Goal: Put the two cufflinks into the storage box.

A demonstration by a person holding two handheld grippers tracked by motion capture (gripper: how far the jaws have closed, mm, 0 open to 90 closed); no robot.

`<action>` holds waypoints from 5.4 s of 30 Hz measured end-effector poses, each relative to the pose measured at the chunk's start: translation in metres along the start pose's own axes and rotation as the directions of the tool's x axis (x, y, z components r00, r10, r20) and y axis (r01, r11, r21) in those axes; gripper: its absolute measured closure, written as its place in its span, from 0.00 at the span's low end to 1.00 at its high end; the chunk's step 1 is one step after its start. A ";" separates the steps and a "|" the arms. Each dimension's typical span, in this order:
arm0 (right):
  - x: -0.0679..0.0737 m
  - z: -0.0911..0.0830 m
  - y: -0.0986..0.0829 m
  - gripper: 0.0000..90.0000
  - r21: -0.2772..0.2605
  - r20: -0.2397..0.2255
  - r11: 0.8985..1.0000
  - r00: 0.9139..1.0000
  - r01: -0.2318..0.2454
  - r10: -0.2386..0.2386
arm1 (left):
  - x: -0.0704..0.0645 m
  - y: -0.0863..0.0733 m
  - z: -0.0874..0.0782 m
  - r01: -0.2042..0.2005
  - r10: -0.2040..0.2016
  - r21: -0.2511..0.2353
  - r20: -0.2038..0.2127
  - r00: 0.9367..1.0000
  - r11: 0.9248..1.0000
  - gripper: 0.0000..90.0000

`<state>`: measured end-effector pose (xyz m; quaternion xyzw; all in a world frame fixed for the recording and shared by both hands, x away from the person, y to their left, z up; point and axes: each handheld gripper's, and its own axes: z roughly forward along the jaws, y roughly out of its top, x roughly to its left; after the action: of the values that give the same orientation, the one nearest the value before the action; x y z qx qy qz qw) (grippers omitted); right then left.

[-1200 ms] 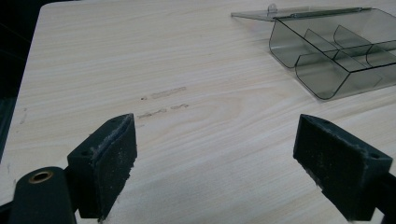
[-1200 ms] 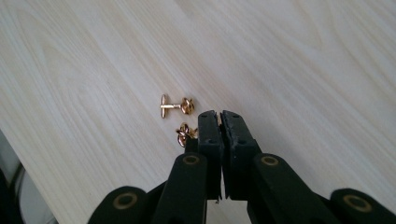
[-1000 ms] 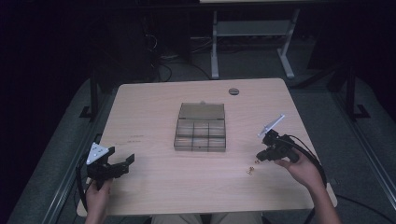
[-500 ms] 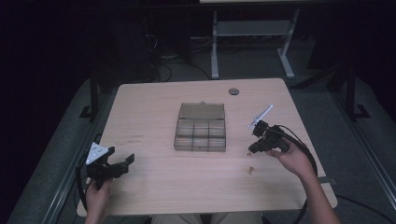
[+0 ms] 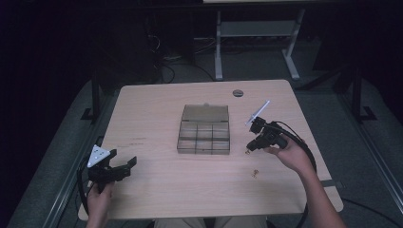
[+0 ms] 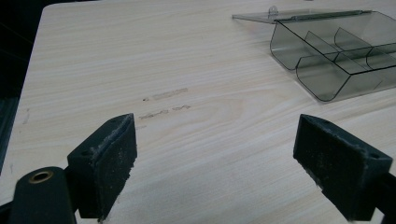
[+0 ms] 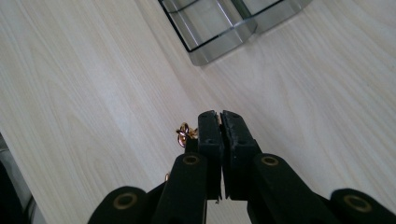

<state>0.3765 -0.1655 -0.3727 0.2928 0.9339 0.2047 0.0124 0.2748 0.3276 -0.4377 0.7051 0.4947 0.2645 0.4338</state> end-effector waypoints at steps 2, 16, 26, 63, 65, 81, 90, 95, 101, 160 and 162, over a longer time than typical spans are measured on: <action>0.000 0.000 0.004 0.97 0.002 0.001 1.000 1.000 0.006 -0.006 | 0.000 0.000 0.000 0.003 -0.003 0.000 0.000 1.000 1.000 0.15; 0.002 0.008 0.033 0.97 0.014 -0.012 0.999 0.999 0.043 -0.043 | 0.000 0.000 0.000 0.003 -0.003 0.000 0.000 1.000 1.000 0.15; 0.002 0.013 0.052 0.97 0.024 -0.027 0.998 0.998 0.059 -0.058 | 0.000 0.000 0.000 0.004 -0.004 -0.006 -0.001 1.000 1.000 0.15; -0.003 0.048 0.093 0.96 0.080 -0.068 0.994 0.995 0.079 -0.073 | 0.001 0.000 -0.001 -0.002 0.002 -0.005 -0.003 1.000 1.000 0.15; -0.004 0.051 0.094 0.96 0.082 -0.073 0.994 0.995 0.075 -0.069 | 0.001 0.000 -0.002 -0.004 0.004 -0.008 -0.004 1.000 1.000 0.15; -0.013 0.067 0.097 0.96 0.118 -0.067 0.991 0.997 0.056 -0.048 | 0.000 0.000 -0.001 0.003 -0.003 -0.010 0.001 1.000 1.000 0.15; -0.013 0.076 0.100 0.96 0.138 -0.067 0.988 0.996 0.064 -0.055 | 0.000 0.000 -0.001 0.000 0.000 -0.005 -0.001 1.000 1.000 0.15; -0.011 0.084 0.101 0.96 0.154 -0.070 0.986 0.996 0.070 -0.060 | 0.000 0.000 -0.001 0.000 0.000 -0.004 -0.001 1.000 1.000 0.15; -0.010 0.091 0.103 0.96 0.171 -0.078 0.982 0.995 0.079 -0.066 | 0.001 0.000 -0.001 -0.001 0.001 -0.004 -0.002 1.000 1.000 0.15; -0.008 0.018 0.006 0.79 0.017 -0.065 1.000 0.998 -0.011 0.012 | -0.001 0.001 -0.001 -0.010 0.010 -0.004 -0.004 1.000 1.000 0.15; -0.008 0.018 0.001 0.78 0.016 -0.067 1.000 0.998 -0.014 0.015 | -0.001 0.001 -0.001 -0.010 0.010 -0.004 -0.004 1.000 1.000 0.15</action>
<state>0.3864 -0.1623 -0.3901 0.2928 0.9332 0.2073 -0.0227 0.2737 0.3266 -0.4364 0.7062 0.4914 0.2690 0.4329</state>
